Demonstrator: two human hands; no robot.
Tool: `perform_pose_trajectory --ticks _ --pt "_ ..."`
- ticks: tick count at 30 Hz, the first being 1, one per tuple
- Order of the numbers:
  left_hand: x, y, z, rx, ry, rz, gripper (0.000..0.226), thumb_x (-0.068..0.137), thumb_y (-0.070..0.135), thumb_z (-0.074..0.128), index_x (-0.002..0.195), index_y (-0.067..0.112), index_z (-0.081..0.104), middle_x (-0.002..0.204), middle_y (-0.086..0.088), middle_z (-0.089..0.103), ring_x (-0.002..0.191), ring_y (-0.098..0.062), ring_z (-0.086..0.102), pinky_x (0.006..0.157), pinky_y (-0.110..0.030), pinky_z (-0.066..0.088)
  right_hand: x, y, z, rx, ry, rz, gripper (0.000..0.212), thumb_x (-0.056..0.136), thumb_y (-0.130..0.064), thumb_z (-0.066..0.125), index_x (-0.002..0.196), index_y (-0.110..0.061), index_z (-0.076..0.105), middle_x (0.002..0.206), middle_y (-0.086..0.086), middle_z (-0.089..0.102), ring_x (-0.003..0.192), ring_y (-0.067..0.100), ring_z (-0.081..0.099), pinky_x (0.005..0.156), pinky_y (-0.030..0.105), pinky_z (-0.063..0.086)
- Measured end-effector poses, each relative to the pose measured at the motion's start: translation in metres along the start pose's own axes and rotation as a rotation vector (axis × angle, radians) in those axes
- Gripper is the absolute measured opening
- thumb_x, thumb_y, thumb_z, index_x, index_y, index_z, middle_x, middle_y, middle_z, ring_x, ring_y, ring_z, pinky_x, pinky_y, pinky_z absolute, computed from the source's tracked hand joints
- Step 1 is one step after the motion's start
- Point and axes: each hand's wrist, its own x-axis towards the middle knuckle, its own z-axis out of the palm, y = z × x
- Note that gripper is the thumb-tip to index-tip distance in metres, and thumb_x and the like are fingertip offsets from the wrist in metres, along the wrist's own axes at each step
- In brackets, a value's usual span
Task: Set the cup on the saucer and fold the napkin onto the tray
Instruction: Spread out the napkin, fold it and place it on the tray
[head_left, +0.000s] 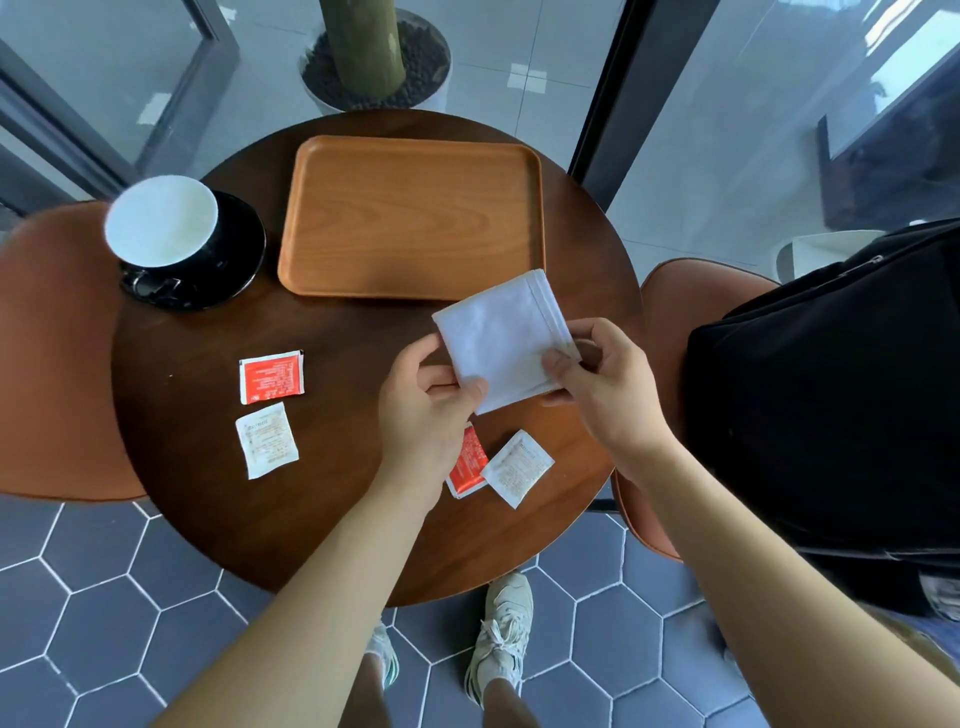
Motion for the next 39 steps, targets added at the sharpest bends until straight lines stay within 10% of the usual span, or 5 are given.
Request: perform_pose_trajectory --ticks 11,18,25,39 --pt "0.01 -0.005 -0.048 0.299 0.13 0.246 0.026 0.086 0.015 0.076 0.104 0.03 0.065 0.095 0.015 0.066 0.089 0.002 0.066 0.066 -0.005 0.049 -0.003 -0.011 0.052 -0.468 -0.051 -0.216 0.035 0.091 -0.022 0.069 0.118 -0.037 0.053 0.102 -0.016 0.064 0.083 0.009 0.066 0.072 0.032 0.058" --pt "0.043 0.008 -0.094 0.377 0.149 0.304 0.024 0.085 0.006 0.073 0.107 0.017 0.071 0.1 0.001 0.061 0.08 -0.01 0.064 0.076 -0.027 0.056 0.012 -0.032 0.101 -0.534 -0.049 -0.221 0.031 0.089 -0.025 0.07 0.117 -0.029 0.058 0.1 -0.017 0.063 0.084 -0.002 0.059 0.065 0.006 0.04" --pt "0.08 0.027 -0.124 0.422 0.1 0.326 0.024 0.084 0.0 0.07 0.103 0.013 0.072 0.1 -0.005 0.058 0.079 -0.02 0.063 0.083 -0.033 0.053 0.033 -0.054 0.14 -0.536 0.012 -0.235 0.032 0.087 -0.02 0.072 0.116 -0.026 0.058 0.096 -0.008 0.065 0.079 0.013 0.062 0.067 0.027 0.05" --pt "0.171 0.054 -0.098 0.66 0.123 0.354 0.026 0.09 0.008 0.069 0.114 0.017 0.071 0.099 0.001 0.052 0.077 -0.012 0.055 0.077 -0.019 0.042 0.128 -0.055 0.15 -0.503 0.032 -0.175 0.033 0.086 -0.023 0.073 0.116 -0.025 0.06 0.091 -0.008 0.062 0.073 0.016 0.063 0.062 0.028 0.047"
